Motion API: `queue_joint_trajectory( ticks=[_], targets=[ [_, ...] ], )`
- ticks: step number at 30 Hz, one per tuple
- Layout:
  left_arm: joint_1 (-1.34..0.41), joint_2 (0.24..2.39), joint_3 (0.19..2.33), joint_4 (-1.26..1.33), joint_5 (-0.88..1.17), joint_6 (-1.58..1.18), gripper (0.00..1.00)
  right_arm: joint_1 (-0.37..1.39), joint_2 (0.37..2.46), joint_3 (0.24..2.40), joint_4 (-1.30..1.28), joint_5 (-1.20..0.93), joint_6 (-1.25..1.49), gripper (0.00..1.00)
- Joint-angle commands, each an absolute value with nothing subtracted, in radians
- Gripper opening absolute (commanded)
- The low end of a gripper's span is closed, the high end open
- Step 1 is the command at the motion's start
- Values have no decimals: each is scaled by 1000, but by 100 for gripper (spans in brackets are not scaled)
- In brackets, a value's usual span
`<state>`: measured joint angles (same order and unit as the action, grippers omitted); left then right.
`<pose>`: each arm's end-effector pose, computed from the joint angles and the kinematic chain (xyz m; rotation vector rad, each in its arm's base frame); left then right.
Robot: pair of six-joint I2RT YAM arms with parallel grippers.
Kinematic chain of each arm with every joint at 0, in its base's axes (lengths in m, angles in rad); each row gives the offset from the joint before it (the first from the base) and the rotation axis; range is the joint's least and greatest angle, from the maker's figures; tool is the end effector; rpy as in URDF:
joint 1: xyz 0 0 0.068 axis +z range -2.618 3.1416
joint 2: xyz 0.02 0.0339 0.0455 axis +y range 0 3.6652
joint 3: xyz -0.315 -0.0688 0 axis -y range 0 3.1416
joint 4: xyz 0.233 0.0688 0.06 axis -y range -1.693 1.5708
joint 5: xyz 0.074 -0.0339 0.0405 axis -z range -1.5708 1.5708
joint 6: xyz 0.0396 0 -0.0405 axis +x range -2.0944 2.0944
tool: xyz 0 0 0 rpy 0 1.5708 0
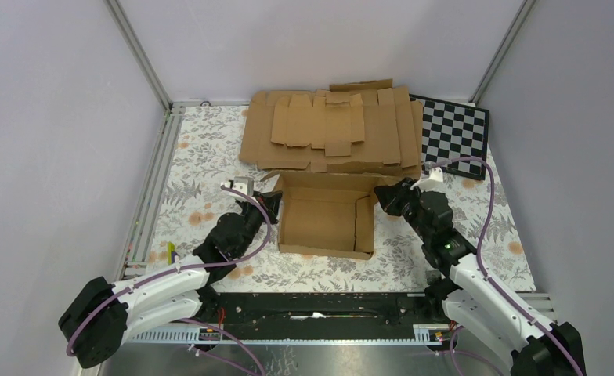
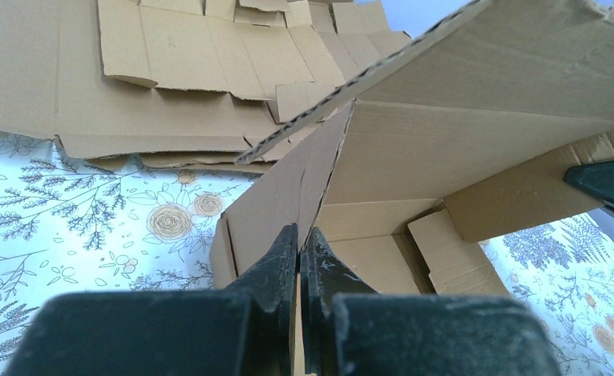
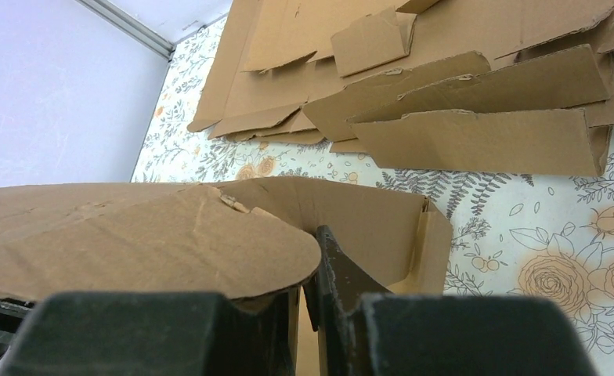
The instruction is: Fold the paper box
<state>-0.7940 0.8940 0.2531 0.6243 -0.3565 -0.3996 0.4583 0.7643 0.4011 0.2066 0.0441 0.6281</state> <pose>0.1195 -0.1019 0.2660 0.0354 1.6238 -0.6457 0.1298 0.0621 0.2871 0.1852 1.7787 0.7560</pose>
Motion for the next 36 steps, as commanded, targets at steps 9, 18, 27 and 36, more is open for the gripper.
queue_joint_trajectory(
  ticks=[9, 18, 27, 36],
  targets=[
    [-799, 919, 221, 531, -327, -473, 0, 485, 763, 311, -65, -51, 695, 7],
    [-799, 906, 215, 461, -312, -565, 0, 486, 750, 295, -113, -28, 680, 7],
    [-799, 900, 174, 433, -322, -629, 0, 486, 711, 214, -71, -28, 703, 6],
    [-799, 981, 242, 440, -298, -610, 1, 490, 823, 231, 103, -18, 678, 4]
  ],
)
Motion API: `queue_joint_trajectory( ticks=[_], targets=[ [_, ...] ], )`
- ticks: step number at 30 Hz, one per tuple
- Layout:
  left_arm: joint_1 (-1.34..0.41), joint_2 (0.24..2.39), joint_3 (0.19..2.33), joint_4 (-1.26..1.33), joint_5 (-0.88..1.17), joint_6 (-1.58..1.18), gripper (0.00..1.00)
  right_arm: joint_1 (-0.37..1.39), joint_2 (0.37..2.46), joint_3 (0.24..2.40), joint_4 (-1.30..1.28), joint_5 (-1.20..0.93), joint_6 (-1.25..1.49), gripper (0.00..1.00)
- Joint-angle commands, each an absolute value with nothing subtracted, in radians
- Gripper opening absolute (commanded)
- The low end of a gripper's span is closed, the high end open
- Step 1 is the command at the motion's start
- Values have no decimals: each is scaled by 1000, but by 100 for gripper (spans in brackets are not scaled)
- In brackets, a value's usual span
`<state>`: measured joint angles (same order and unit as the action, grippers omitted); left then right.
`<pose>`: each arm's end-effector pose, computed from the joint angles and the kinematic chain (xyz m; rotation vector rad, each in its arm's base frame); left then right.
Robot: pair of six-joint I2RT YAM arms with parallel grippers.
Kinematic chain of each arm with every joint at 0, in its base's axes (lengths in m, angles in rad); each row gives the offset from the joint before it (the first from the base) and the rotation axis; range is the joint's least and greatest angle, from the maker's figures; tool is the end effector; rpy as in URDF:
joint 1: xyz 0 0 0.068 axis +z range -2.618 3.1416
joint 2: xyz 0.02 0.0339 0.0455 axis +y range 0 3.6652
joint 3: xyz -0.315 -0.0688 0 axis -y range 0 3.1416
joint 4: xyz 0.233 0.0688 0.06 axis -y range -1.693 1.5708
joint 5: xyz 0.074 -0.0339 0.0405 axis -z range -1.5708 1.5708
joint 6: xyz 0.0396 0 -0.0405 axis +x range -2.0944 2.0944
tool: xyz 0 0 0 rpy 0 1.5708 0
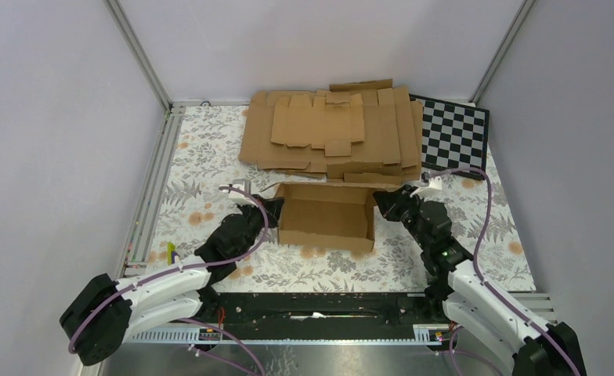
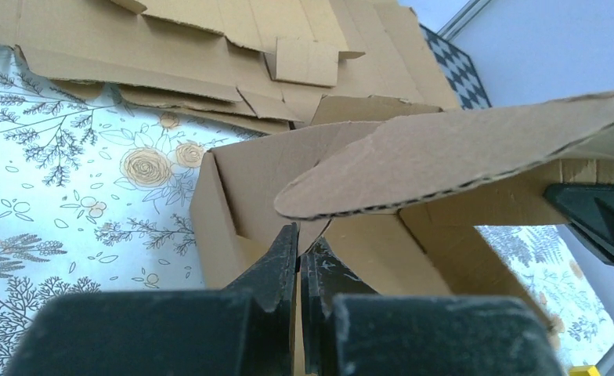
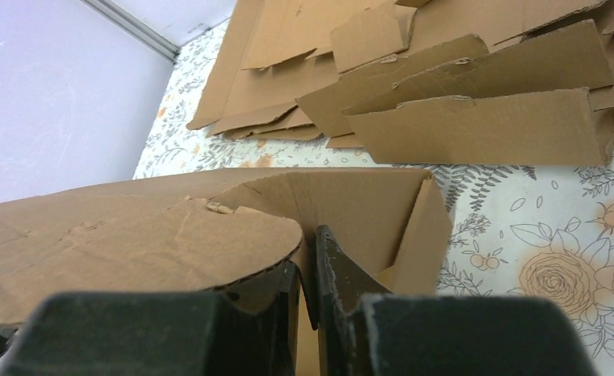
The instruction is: Fold the paper box
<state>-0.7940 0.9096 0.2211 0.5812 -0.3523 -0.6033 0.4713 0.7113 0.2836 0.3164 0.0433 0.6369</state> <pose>0.1185 -0.1011 0.2485 -0.1091 1.7250 -0.7533 0.1176 0.0580 0.2645 0.1780 1.7364 0.7892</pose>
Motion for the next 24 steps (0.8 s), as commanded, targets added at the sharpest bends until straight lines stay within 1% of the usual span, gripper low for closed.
queue_joint_trajectory(
  ticks=[1, 3, 7, 8, 12, 13, 15, 16, 18, 19, 20, 22, 24],
  targets=[
    [-798, 994, 253, 438, -292, -610, 2, 495, 854, 237, 126, -19, 676, 3],
    [-799, 1022, 283, 409, -293, -609, 6, 504, 921, 253, 169, -22, 671, 3],
    [-799, 1017, 369, 243, -309, -600, 20, 507, 977, 327, 142, -6, 636, 4],
    [-799, 1000, 397, 182, -314, -598, 25, 508, 973, 332, 138, -5, 630, 4],
    [-799, 897, 506, -88, -315, -606, 55, 508, 945, 341, 137, 39, 605, 5],
    [-799, 872, 529, -145, -315, -617, 60, 508, 942, 343, 132, 46, 597, 5],
    [-799, 825, 571, -232, -303, -639, 66, 507, 946, 344, 129, 54, 586, 5],
    [-799, 802, 587, -267, -288, -648, 71, 508, 949, 343, 129, 54, 584, 5],
    [-799, 760, 620, -335, -268, -667, 84, 507, 957, 342, 130, 55, 581, 6],
    [-799, 742, 642, -367, -261, -669, 93, 508, 962, 343, 130, 54, 578, 6],
    [-799, 723, 664, -402, -259, -665, 98, 508, 966, 343, 131, 52, 574, 6],
    [-799, 682, 711, -449, -255, -628, 99, 507, 967, 343, 138, 35, 565, 6],
    [-799, 654, 748, -450, -198, -539, 99, 508, 968, 343, 141, 17, 554, 7]
  ],
)
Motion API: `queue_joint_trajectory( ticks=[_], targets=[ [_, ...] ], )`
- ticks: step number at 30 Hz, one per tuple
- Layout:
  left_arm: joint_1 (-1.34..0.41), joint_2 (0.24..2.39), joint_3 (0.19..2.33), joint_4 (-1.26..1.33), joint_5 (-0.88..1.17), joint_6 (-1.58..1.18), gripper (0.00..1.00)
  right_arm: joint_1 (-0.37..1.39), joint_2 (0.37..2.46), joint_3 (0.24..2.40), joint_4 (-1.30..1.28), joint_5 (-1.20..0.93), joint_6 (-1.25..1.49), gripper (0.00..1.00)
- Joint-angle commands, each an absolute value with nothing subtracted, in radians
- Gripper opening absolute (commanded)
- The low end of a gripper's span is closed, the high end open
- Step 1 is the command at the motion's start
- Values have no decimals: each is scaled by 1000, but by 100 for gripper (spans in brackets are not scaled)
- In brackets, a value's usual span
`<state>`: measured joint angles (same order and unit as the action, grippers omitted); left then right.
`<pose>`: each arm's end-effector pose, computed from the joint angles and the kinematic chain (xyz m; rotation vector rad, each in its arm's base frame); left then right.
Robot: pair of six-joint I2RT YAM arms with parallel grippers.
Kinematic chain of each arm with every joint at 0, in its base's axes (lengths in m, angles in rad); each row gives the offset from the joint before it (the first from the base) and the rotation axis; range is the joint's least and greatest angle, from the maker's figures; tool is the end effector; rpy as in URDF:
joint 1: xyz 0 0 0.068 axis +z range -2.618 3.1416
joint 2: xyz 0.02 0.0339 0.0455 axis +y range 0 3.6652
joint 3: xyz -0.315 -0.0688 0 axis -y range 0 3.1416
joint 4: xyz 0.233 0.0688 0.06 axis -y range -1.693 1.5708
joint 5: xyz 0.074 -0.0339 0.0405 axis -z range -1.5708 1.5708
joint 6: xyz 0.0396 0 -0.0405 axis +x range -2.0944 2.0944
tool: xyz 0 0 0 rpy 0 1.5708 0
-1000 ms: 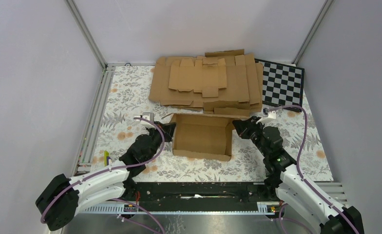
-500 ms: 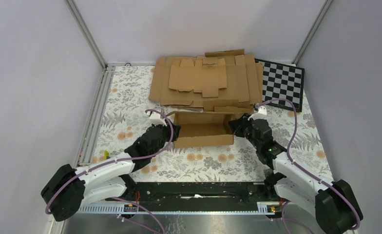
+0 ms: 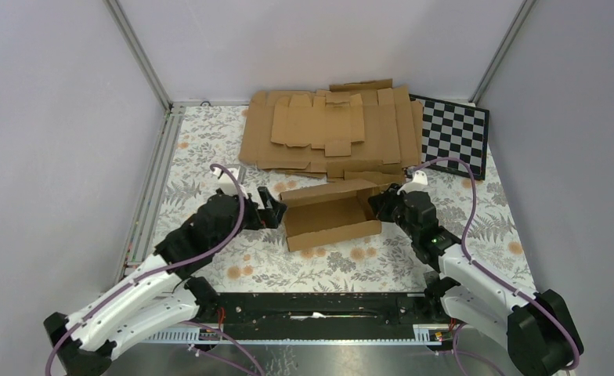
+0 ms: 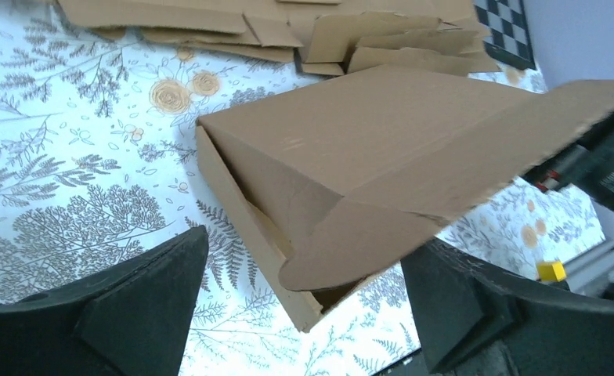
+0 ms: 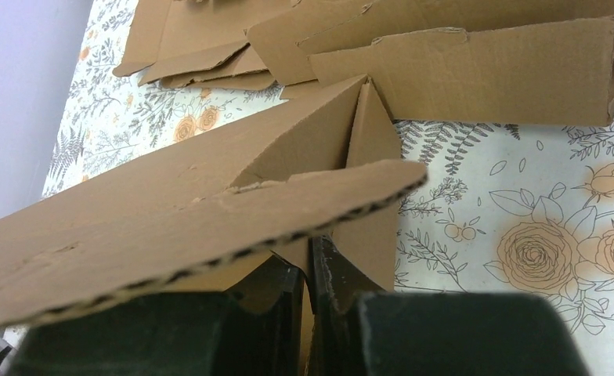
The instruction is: Fold the paper box
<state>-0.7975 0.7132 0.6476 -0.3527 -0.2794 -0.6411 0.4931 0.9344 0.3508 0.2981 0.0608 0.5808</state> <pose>0.0921 -0.0787 0.3187 -0.0263 2.0315 -0.6522 0.1502 0.0780 0.2565 0.1273 1.9087 0.6824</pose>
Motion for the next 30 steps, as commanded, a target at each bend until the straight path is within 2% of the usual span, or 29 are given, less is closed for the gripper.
queue_joint_trajectory(
  ticks=[1, 7, 15, 25, 28, 30],
  targets=[
    [-799, 649, 763, -434, -159, -484, 99, 508, 967, 344, 141, 12, 552, 7],
    [-799, 811, 945, -443, 19, -237, 99, 508, 966, 347, 140, -20, 537, 8],
    [-820, 1076, 1067, -301, 205, -207, 90, 508, 997, 376, 140, -60, 524, 10],
    [-984, 1252, 1151, -302, 212, -152, 89, 508, 987, 367, 141, -68, 512, 11],
    [-994, 1289, 1156, -311, 236, -162, 82, 508, 980, 359, 141, -63, 512, 11],
    [-1001, 1311, 1153, -311, 250, -166, 74, 507, 975, 353, 140, -61, 510, 11]
  ],
)
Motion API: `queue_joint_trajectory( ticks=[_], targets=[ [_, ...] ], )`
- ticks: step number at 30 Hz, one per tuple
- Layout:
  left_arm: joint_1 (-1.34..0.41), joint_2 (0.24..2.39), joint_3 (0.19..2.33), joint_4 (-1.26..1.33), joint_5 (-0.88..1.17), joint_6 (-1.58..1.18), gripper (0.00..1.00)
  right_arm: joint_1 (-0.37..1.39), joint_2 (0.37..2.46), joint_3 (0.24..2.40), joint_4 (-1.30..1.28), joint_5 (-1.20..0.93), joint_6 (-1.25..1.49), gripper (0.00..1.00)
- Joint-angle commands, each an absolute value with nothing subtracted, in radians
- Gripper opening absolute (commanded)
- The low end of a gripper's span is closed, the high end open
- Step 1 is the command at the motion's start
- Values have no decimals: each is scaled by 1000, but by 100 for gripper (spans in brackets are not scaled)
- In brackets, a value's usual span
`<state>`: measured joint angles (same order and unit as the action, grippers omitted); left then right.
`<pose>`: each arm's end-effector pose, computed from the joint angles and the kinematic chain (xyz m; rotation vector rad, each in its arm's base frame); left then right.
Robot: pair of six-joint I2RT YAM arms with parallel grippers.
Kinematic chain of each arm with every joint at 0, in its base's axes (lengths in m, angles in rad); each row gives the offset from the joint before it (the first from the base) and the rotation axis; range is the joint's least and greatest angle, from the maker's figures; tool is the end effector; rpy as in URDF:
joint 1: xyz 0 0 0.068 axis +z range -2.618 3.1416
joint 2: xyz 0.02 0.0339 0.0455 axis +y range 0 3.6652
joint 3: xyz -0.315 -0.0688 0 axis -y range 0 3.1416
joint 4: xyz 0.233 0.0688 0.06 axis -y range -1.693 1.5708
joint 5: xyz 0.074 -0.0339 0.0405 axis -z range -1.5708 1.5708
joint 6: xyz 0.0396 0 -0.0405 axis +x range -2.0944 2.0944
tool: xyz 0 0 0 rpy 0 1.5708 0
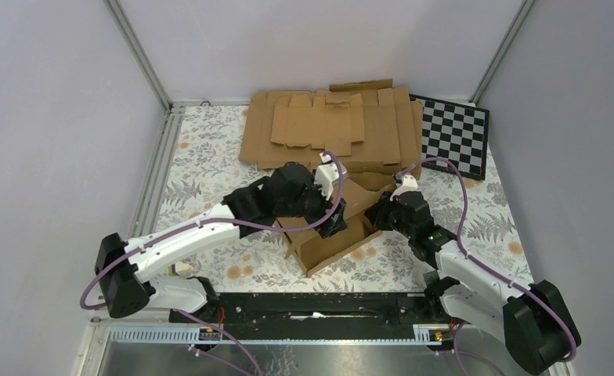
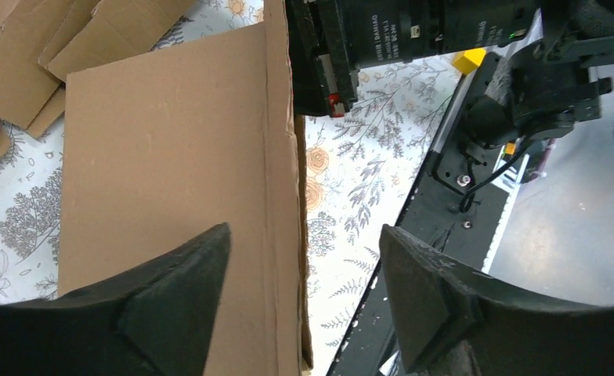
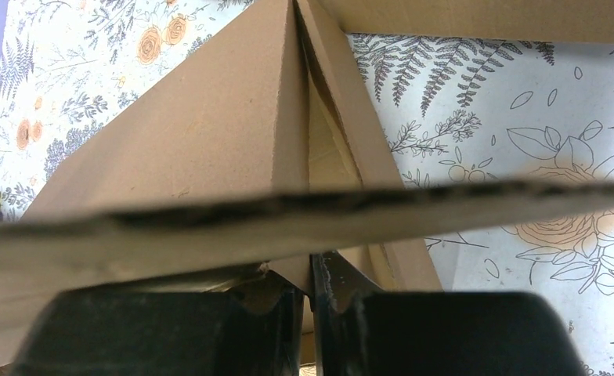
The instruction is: Fold the paper box
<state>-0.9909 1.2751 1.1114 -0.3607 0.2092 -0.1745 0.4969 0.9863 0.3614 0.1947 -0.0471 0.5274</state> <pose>0.1386 -0.2266 0.3796 1.0026 1.9801 -0.8974 0.1516 0.0843 0.2412 0.0003 2.0709 0.6933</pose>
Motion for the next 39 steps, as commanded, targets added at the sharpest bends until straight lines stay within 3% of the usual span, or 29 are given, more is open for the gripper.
queue_joint_trajectory(
  ticks=[1, 4, 6, 8, 11, 15, 26, 31, 34, 39],
  targets=[
    [-1002, 1321, 1152, -313, 244, -170, 67, 508, 972, 351, 140, -60, 509, 12],
    [-1003, 1347, 1143, -313, 213, -179, 46, 508, 968, 344, 140, -63, 506, 16],
    [-1003, 1363, 1138, -313, 205, -179, 28, 507, 961, 339, 138, -68, 504, 25],
    [-1003, 1376, 1130, -312, 193, -186, 13, 508, 947, 333, 113, -61, 511, 41],
    [-1003, 1383, 1095, -272, 192, -206, 8, 508, 900, 319, 66, -35, 516, 66],
    [-1003, 1401, 1055, -230, 224, -235, 7, 508, 779, 312, -26, -25, 489, 81],
    [-1003, 1466, 937, -129, 238, -302, 7, 507, 259, 279, -173, 127, 486, 88],
    [-1004, 1504, 913, -112, 269, -326, 11, 507, 289, 352, -200, 181, 439, 91],
    [-1005, 1522, 899, -99, 299, -345, 19, 508, 387, 398, -200, 157, 419, 92],
    [-1006, 1500, 883, -96, 324, -362, 54, 507, 591, 502, -227, 48, 427, 94]
  ],
)
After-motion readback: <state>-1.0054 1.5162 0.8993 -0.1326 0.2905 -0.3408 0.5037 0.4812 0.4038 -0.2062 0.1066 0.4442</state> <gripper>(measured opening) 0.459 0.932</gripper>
